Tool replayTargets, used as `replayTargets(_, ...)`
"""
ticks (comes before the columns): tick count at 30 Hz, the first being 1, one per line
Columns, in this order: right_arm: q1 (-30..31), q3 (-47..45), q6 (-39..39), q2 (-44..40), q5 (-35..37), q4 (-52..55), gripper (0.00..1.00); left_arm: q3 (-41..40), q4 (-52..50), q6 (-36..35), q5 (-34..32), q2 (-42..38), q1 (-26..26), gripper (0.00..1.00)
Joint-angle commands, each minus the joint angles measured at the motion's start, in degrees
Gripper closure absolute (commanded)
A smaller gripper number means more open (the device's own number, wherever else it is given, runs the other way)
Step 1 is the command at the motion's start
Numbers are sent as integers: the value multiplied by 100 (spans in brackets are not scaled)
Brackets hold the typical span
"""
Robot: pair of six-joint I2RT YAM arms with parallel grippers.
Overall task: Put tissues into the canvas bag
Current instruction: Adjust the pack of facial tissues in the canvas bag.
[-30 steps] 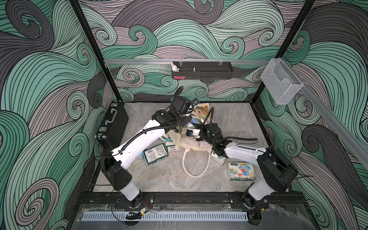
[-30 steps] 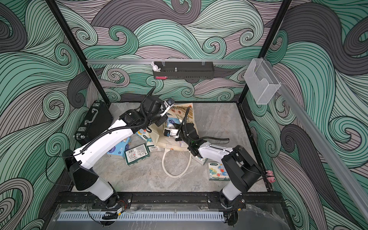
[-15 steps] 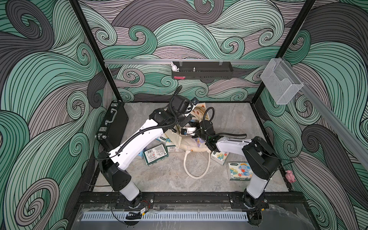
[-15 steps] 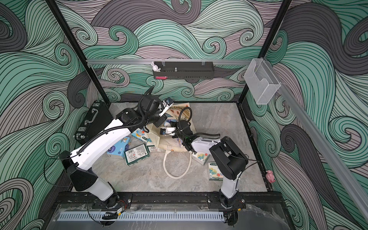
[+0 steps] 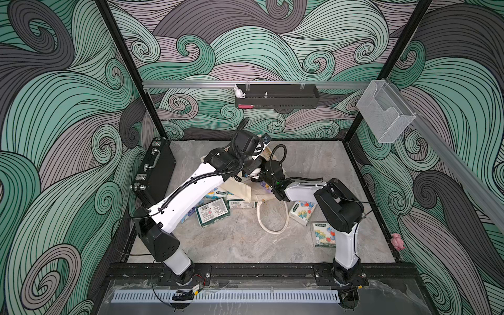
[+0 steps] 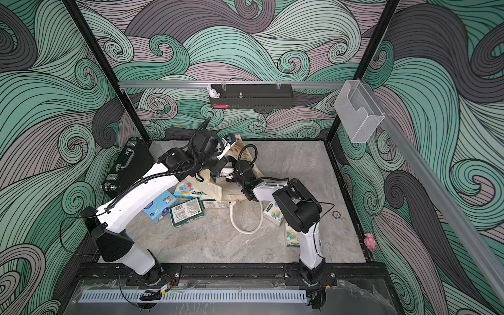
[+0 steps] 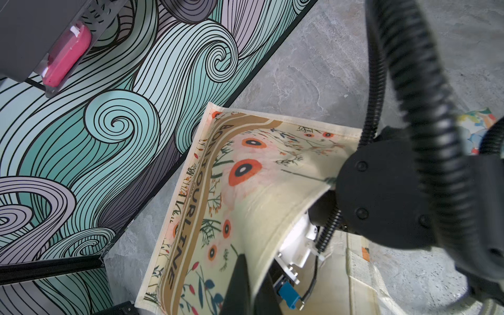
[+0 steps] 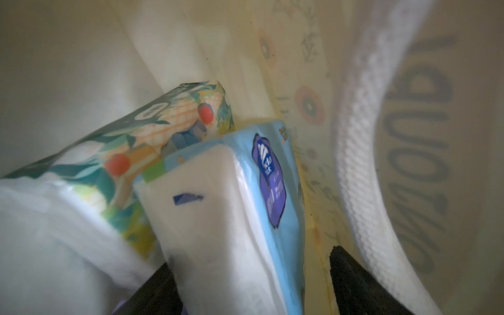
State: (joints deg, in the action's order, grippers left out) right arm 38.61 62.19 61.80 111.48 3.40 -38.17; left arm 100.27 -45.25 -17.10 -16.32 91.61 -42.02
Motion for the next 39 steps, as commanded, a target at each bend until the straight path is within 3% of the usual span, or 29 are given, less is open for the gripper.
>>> replayTargets(1, -2, -603, -982, -986, -234, 269, 18, 72, 420, -135, 45, -308, 37, 100)
replayTargets(7, 97, -1982, -1797, -2973, -963, 1357, 20, 98, 432, -50, 56, -132, 359, 100)
replayTargets(11, 159, -2594, -3070, -4684, -1567, 2257, 22, 112, 422, -28, 63, -83, 458, 100)
replayTargets(14, 235, -2830, -4913, -5890, -1024, 3119, 29, 124, 417, 39, 167, -91, 467, 100)
replayTargets(17, 176, -2705, -7862, -6663, -173, 4541, 38, 150, 395, 92, 243, -102, 467, 100)
replayTargets(18, 84, -2630, -8560, -6754, -406, 4959, 36, 167, 386, 110, 263, -98, 467, 100)
replayTargets(20, -41, -2691, -9791, -6774, -979, 5022, 28, 177, 371, 135, 310, -79, 467, 100)
replayTargets(23, -93, -3241, -12251, -6432, -1608, 3789, 24, 190, 361, 163, 347, -56, 467, 100)
replayTargets(25, -96, -3078, -13232, -5974, -1589, 3789, 24, 190, 349, 168, 367, -51, 467, 100)
replayTargets(34, -204, -3011, -15356, -3932, -1357, 1698, 24, 190, 347, 214, 460, -22, 467, 100)
replayTargets(39, -264, -2854, -15863, -2891, -1332, 985, 23, 195, 344, 238, 490, -33, 467, 100)
